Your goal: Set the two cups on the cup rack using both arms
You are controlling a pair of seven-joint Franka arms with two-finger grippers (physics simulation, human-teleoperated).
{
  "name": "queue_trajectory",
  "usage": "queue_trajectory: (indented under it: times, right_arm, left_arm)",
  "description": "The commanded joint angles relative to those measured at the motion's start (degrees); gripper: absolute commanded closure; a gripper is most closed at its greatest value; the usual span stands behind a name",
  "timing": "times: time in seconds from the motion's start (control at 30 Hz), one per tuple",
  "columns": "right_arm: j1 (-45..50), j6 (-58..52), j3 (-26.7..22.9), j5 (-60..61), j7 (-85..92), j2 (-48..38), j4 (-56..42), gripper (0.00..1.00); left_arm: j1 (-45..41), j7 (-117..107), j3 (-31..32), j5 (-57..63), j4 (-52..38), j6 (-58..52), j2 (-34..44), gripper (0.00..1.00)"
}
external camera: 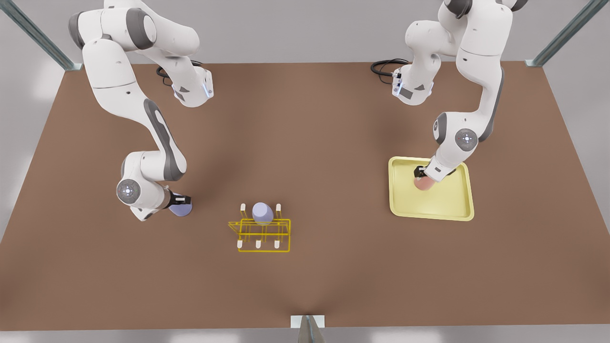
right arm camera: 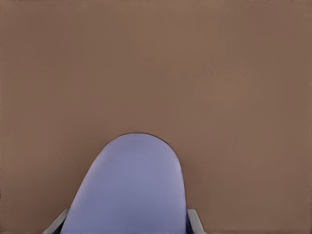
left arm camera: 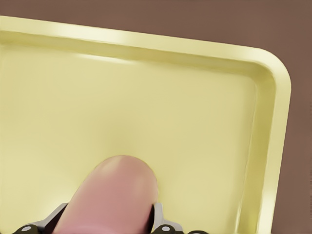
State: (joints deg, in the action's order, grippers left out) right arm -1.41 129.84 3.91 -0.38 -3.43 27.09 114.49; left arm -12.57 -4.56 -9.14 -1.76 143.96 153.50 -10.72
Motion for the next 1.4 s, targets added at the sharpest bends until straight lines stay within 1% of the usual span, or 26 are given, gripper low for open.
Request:
queue_trajectory:
  times: [0.0,0.1,0.2,0.3,0.37,0.53,0.63,0.7,0.77,0.8,0.9,0.97,1.07,1.13,1.17,1.2,1.3,1.37]
  right_arm:
    - [0.0,-0.37,0.04,-0.15,0.79,-0.19,-0.14,0.19]
    - [0.09,-1.08,0.13,-0.06,0.7,-0.81,-0.58,0.19]
    - [0.71,-2.57,0.39,0.46,0.53,-1.33,-3.04,0.19]
    - [0.53,-2.57,2.85,0.64,0.53,-2.21,-5.76,0.19]
    - [0.71,-2.57,5.31,1.17,0.53,-1.95,-9.72,0.19]
    - [2.99,-3.53,6.19,6.61,0.53,1.3,-20.61,0.19]
    - [2.99,-7.66,6.81,10.47,0.53,4.29,-28.61,0.19]
    - [3.17,-8.63,6.98,13.12,0.53,5.87,-31.78,0.19]
    - [3.43,-8.81,7.95,15.32,0.35,7.19,-34.24,0.19]
    - [3.43,-8.81,8.74,15.41,0.0,7.89,-35.21,0.19]
    - [3.78,-8.63,9.45,17.78,-0.09,9.56,-36.53,0.19]
    - [3.78,-8.2,9.45,17.96,-0.09,9.92,-36.53,0.19]
    - [4.31,-7.67,9.71,18.13,0.0,10.71,-36.62,0.19]
    - [4.48,-7.58,10.41,18.31,0.0,11.06,-36.53,0.19]
    - [4.66,-7.58,10.41,18.48,0.09,11.41,-36.53,0.19]
    - [4.75,-7.58,10.41,18.48,0.17,11.58,-36.53,0.19]
    - [5.54,-7.05,10.41,18.57,0.44,12.29,-36.44,0.19]
    - [5.89,-7.05,10.41,18.57,0.44,12.64,-36.35,0.19]
  left_arm:
    - [0.09,-0.28,-0.01,0.01,-0.09,-0.13,0.09,0.15]
    - [0.17,-0.37,-0.01,-0.08,-0.26,-0.13,0.17,0.15]
    - [0.26,-0.45,-0.01,-0.08,-0.53,-0.21,0.26,0.16]
    - [0.26,-0.63,-0.01,-0.26,-0.7,-0.57,1.4,0.16]
    - [0.09,-0.63,-0.01,-2.89,-0.79,-0.65,2.37,0.16]
    - [-0.26,-1.33,-0.01,-6.94,-3.25,-1.8,3.78,0.16]
    - [-0.35,-4.49,1.04,-6.94,-6.76,-1.8,1.76,0.16]
    - [-1.67,-7.92,2.54,-7.38,-12.56,-3.9,-2.72,0.16]
    - [-1.85,-10.55,2.54,-7.46,-19.42,-11.11,-4.4,0.16]
    - [-2.72,-13.81,3.51,-7.38,-23.02,-14.09,-5.1,0.16]
    - [-2.73,-26.11,9.04,-7.29,-37.96,-21.13,-11.86,0.16]
    - [-3.69,-32.09,10.45,-7.29,-50.0,-27.55,-17.93,0.16]
    - [-5.71,-41.75,11.77,-7.29,-60.02,-28.86,-23.9,0.16]
    - [-6.06,-44.57,12.12,-7.29,-66.43,-32.46,-26.98,0.16]
    - [-6.15,-47.9,13.53,-7.2,-74.24,-37.9,-30.57,0.16]
    - [-6.85,-50.36,13.88,-7.03,-79.6,-40.81,-33.3,0.16]
    - [-8.7,-53.63,14.23,-7.03,-88.41,-41.08,-38.49,0.16]
    - [-10.46,-53.63,14.14,-7.2,-92.01,-40.38,-40.87,0.16]
